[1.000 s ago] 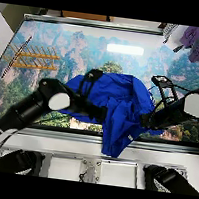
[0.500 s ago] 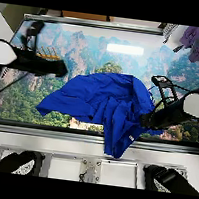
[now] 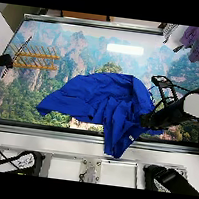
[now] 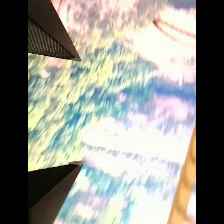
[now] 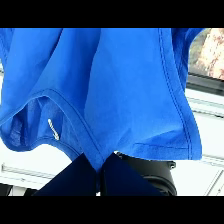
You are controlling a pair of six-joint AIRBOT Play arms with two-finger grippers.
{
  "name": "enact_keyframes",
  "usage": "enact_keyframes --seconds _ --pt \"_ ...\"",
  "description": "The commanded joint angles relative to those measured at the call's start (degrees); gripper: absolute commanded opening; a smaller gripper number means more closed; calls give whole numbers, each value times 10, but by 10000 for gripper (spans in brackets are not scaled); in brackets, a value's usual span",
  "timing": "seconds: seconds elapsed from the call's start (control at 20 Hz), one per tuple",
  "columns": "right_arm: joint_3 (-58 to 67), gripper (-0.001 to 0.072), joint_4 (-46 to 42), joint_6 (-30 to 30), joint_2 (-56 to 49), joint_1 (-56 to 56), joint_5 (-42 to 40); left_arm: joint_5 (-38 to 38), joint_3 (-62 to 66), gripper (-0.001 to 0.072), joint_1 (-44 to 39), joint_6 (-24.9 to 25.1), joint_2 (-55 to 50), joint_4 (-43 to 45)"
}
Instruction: Fold the clothes and pants, and hang the long-sleeved shirts on hangers.
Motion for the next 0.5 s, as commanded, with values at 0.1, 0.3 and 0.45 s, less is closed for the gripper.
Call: enact_keyframes --seconds 0.1,0.3,0.45 --pt "0 12 -1 0 0 1 0 101 42 694 62 76 -156 25" --pt "0 12 1 0 0 1 0 71 173 694 59 80 -282 71" --pt "0 12 3 0 -1 1 0 29 263 694 60 106 -358 103"
